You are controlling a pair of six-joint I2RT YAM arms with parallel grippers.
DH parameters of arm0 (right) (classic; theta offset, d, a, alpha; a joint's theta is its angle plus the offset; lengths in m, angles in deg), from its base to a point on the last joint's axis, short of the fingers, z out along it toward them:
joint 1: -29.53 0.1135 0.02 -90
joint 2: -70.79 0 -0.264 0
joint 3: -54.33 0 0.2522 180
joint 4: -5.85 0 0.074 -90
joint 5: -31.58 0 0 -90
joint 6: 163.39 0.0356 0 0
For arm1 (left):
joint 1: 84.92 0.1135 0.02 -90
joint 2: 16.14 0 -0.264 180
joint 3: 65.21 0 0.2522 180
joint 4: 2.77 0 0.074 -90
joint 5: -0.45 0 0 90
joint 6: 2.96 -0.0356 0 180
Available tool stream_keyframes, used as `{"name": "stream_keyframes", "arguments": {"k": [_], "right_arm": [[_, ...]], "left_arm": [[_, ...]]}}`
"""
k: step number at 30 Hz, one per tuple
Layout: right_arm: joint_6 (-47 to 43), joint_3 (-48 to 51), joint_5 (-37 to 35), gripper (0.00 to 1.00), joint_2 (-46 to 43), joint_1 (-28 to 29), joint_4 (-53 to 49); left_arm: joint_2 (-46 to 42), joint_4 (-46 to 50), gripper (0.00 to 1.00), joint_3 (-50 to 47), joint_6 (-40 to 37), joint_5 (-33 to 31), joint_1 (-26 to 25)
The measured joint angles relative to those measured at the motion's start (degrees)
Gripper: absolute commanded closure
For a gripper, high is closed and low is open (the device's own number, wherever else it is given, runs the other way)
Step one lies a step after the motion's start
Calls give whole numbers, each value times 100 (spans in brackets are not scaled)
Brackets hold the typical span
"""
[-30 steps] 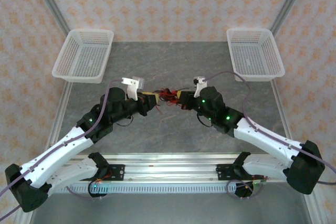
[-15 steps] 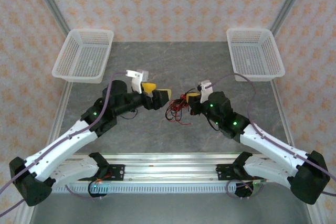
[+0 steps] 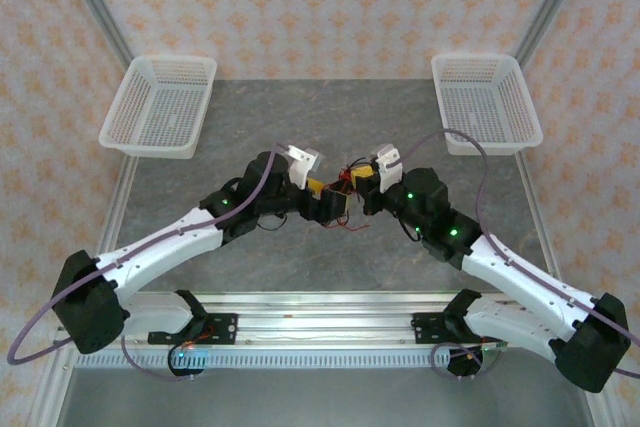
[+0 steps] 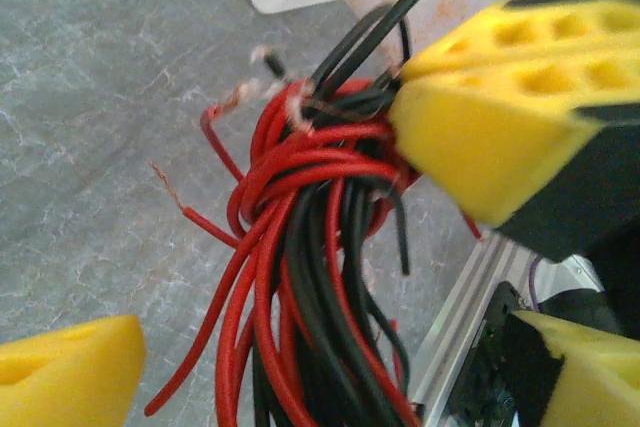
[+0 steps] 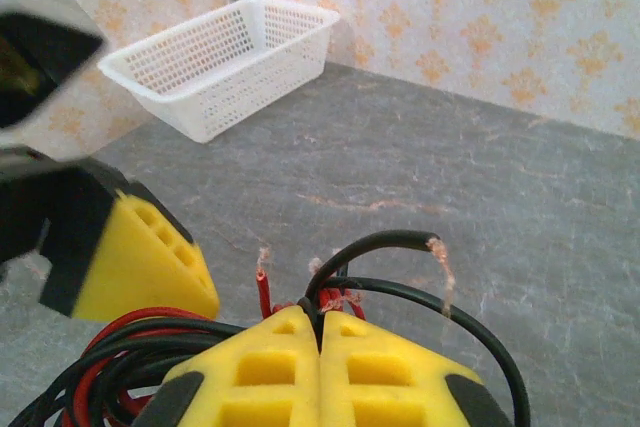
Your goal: Untangle the cables
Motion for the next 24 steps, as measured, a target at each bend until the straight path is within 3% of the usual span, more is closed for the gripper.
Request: {"name": "stream_keyframes", "arguments": {"k": [10, 14, 18, 24], "right_arm": [[-50, 0, 149, 97, -2, 0, 72], [-33, 0, 173, 97, -70, 0, 68], [70, 0, 173, 93, -109, 0, 63], [267, -28, 284, 59, -201, 0, -59]], "left_arm": [[42, -387, 67, -92, -15, 85, 0], [136, -627, 100, -201, 70, 114, 2], [162, -905, 100, -302, 164, 116, 0], [-9, -962, 100, -363, 369, -57, 0]]}}
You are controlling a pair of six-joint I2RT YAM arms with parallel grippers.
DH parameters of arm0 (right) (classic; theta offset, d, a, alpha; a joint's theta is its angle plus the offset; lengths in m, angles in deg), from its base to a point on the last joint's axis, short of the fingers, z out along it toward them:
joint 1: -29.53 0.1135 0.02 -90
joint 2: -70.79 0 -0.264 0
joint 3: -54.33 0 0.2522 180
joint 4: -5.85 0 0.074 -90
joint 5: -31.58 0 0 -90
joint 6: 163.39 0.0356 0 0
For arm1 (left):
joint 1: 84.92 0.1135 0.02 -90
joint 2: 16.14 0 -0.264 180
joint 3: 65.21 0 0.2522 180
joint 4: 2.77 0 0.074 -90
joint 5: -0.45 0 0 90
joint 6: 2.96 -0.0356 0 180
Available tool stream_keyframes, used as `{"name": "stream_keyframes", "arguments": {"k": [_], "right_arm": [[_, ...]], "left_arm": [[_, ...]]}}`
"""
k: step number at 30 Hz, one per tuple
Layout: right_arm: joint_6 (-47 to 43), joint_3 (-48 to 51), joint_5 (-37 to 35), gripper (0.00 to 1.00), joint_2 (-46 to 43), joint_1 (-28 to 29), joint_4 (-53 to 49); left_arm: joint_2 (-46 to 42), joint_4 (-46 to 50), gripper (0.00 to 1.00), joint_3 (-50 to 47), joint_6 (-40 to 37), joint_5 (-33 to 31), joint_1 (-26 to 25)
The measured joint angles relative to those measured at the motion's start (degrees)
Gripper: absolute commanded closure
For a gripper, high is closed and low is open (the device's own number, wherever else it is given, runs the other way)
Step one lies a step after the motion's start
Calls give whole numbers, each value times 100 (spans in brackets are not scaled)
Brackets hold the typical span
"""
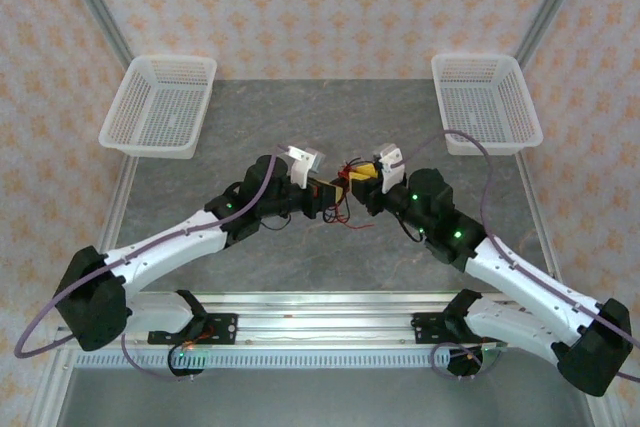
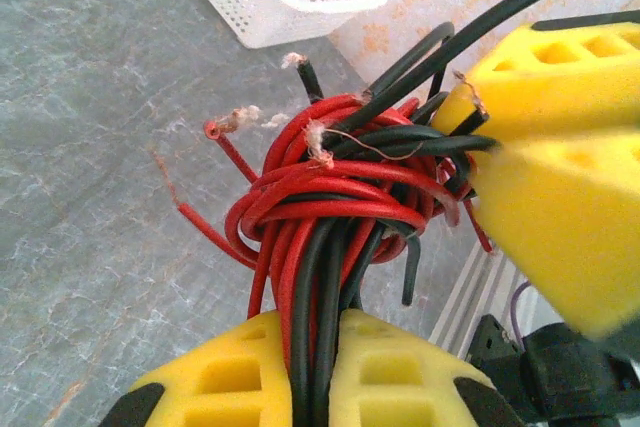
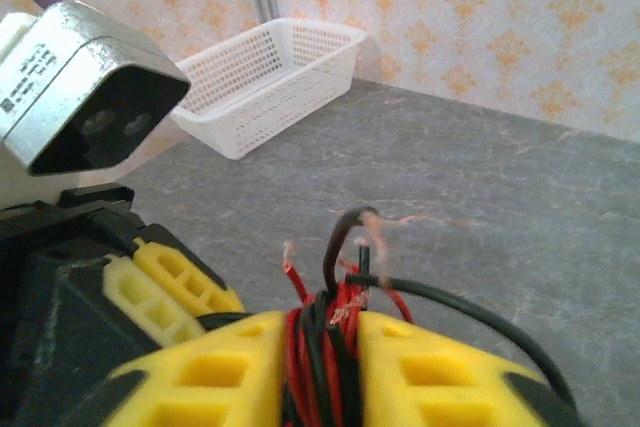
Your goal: Untangle the cables
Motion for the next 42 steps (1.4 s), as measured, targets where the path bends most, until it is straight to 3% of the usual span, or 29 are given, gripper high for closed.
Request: {"name": "stream_keyframes", "arguments": {"k": [2, 9, 19, 27, 32, 37, 42], "right_arm": [[-9, -76, 61, 53, -57, 0, -125], [-92, -457, 367, 48, -149, 9, -662], [-275, -651, 348, 49, 337, 243, -870], [-435, -697, -37, 58, 472, 304, -684], [-566, -697, -101, 58, 470, 321, -455], [-737, -697, -188, 69, 470, 313, -367], [-811, -734, -175, 69, 472, 313, -278]], "left_arm": [[-125, 72, 100, 0, 94, -92, 0], [-496, 363, 100, 42, 444, -334, 0], [-494, 688, 100, 367, 942, -356, 2], [-612, 684, 100, 367, 1143, -234, 7], [-782, 684, 100, 367, 1257, -92, 79], [-988, 767, 100, 367, 1281, 0, 133], [-1121, 798, 100, 367, 1300, 131, 173]]}}
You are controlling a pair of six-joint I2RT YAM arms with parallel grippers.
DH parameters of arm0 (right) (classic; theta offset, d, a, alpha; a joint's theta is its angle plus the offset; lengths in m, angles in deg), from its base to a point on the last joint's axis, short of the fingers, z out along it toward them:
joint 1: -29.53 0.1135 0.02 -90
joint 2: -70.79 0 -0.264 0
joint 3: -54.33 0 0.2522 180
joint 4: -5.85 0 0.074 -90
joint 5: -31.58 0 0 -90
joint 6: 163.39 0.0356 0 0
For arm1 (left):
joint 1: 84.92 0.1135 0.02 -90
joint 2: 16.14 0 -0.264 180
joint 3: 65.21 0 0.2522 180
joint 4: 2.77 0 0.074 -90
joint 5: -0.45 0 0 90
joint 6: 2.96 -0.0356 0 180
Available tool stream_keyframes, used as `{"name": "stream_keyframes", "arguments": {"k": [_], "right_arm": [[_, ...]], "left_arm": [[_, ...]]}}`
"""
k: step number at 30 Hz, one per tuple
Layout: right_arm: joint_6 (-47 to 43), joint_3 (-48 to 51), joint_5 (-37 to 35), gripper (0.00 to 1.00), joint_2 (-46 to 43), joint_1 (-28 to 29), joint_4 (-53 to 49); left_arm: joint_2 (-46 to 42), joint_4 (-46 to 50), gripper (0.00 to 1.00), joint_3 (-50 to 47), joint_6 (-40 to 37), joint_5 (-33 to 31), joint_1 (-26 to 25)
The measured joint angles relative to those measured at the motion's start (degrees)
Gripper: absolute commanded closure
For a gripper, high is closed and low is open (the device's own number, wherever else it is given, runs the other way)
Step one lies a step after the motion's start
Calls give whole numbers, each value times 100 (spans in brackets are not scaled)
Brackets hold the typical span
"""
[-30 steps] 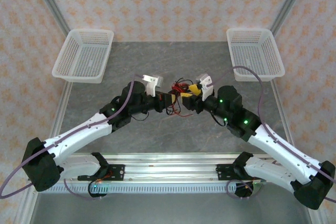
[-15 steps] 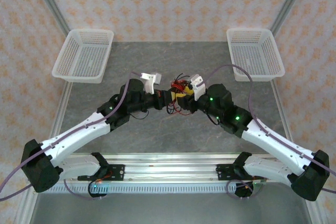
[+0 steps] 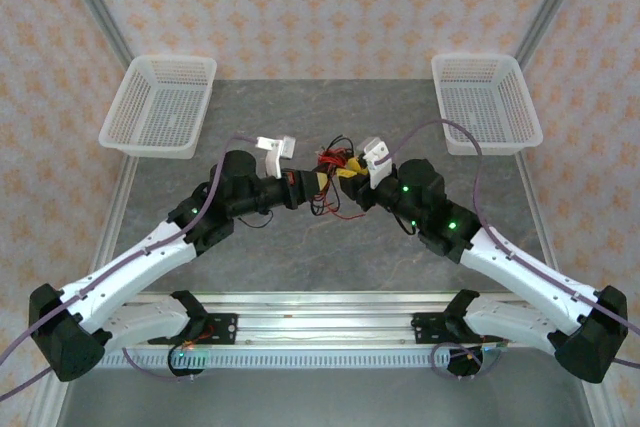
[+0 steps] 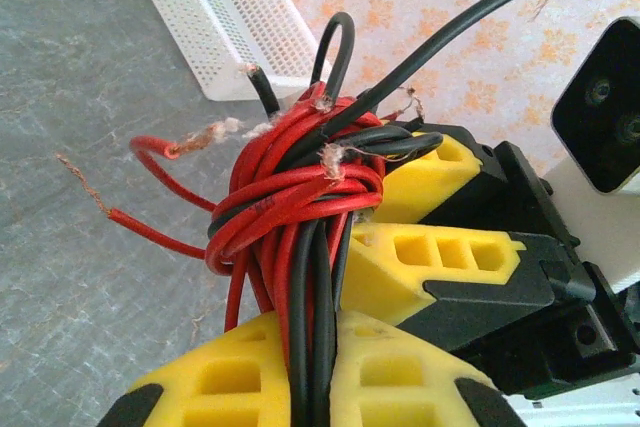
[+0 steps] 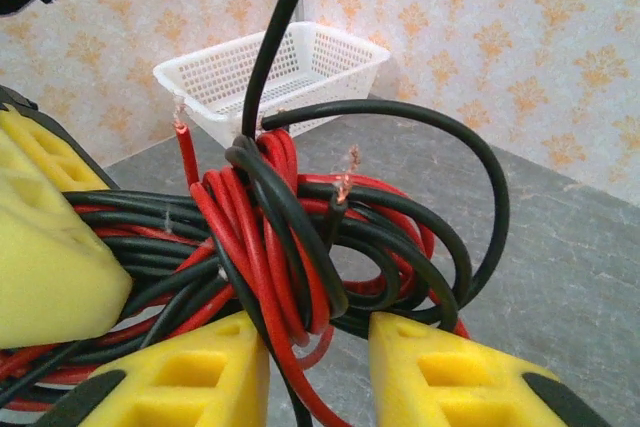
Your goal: Untangle the cables
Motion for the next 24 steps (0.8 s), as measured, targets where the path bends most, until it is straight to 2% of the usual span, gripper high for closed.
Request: {"name": "stream_keyframes", "arguments": {"k": [6, 7, 11, 16, 24], "right_arm": [[-11, -164, 188, 61, 116, -31, -4], [-11, -173, 238, 62, 127, -37, 2], [61, -175, 243, 76, 138, -59, 15], [96, -258, -68, 79, 203, -4, 20], [391, -509, -820, 61, 468, 26, 15]], "left_arm": [[-61, -44, 100, -44, 68, 98, 33], [-70, -50, 100, -52, 92, 109, 35], [-70, -164, 100, -103, 175, 157, 35], [-68, -267, 100, -125, 260, 170, 37], [-125, -463, 100, -240, 295, 155, 90]]}}
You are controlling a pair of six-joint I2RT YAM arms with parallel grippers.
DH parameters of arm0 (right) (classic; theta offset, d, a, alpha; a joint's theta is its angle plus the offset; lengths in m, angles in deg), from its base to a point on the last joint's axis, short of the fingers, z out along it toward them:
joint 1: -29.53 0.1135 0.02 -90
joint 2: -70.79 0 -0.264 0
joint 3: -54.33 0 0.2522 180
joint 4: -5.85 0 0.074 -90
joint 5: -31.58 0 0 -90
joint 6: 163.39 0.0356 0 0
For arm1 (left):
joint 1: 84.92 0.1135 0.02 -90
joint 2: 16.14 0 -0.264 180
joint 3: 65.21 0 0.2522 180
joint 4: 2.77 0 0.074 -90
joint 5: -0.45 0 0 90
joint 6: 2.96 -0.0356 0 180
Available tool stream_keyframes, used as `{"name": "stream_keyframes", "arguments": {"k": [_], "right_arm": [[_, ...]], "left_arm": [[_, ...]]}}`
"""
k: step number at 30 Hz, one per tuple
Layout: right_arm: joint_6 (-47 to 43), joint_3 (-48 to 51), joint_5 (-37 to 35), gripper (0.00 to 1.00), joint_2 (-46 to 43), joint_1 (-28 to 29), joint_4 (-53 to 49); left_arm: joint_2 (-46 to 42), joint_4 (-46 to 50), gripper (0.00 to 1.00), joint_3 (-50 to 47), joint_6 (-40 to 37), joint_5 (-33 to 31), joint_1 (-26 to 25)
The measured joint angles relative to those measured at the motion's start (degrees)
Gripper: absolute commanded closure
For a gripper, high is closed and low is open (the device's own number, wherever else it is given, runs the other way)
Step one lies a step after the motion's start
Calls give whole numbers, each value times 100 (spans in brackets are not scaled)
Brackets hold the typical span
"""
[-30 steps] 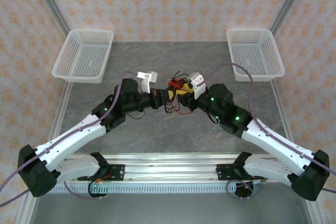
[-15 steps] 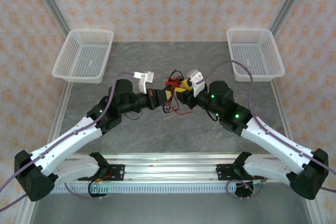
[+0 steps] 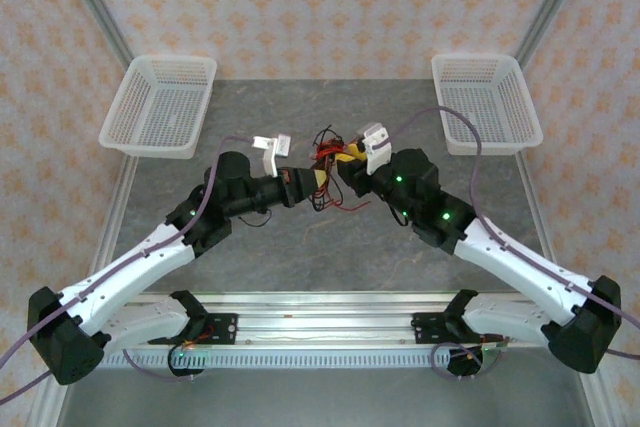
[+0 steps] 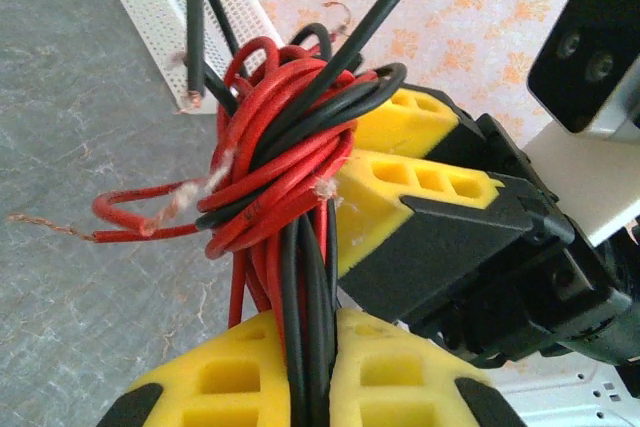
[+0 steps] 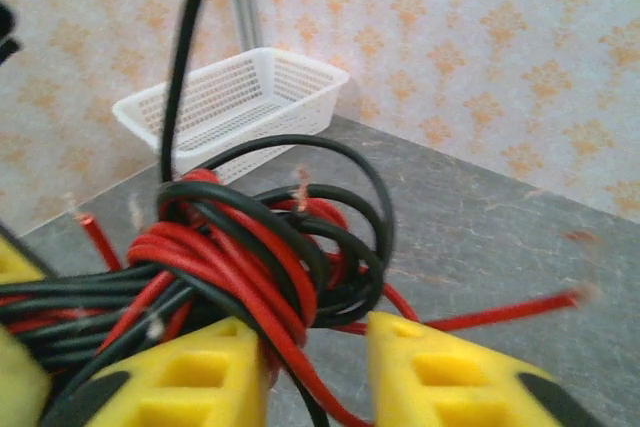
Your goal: Untangle the cables
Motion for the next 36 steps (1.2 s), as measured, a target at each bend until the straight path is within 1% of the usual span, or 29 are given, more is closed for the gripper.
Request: {"name": "stream_keyframes", "arguments": {"k": [1, 3, 9, 11, 16, 18, 21, 23, 24, 28, 31, 33, 36], "right_arm": [[55, -17, -55, 59, 68, 0, 4], [142, -35, -138, 58, 170, 0, 7], [380, -131, -369, 60, 426, 0, 46], [448, -166, -376, 66, 479, 0, 48], [570, -166, -114, 86, 496, -87, 66], [501, -166, 114, 89, 496, -192, 85], [293, -166, 494, 89, 496, -372, 26], [129, -168, 597, 87, 503, -511, -101], [44, -186, 575, 84, 538, -671, -197], [-238, -387, 245, 66, 809, -1231, -621], [-404, -457, 352, 58, 837, -1261, -1001], [-503, -546, 544, 54, 835, -1237, -1239], [-632, -688, 868, 46, 758, -1237, -1622]], "left_arm": [[-22, -2, 100, -31, 2, -9, 11], [-42, 2, 100, -74, 4, -13, 31], [-42, -4, 100, -149, 44, -35, 55], [-42, -20, 100, -153, 48, -37, 57], [-42, -33, 100, -184, 48, -39, 57], [-42, -24, 100, -186, 46, -35, 57], [-42, 61, 100, -184, -9, -35, 57], [-55, 273, 100, -164, -103, -42, 50], [-103, 503, 100, -146, -177, -31, 33], [-221, 1488, 100, 59, -476, -131, -116], [-205, 2039, 100, 297, -734, -393, -146], [-136, 2308, 100, 466, -887, -597, -146], [107, 2627, 100, 748, -1091, -881, -146]]}}
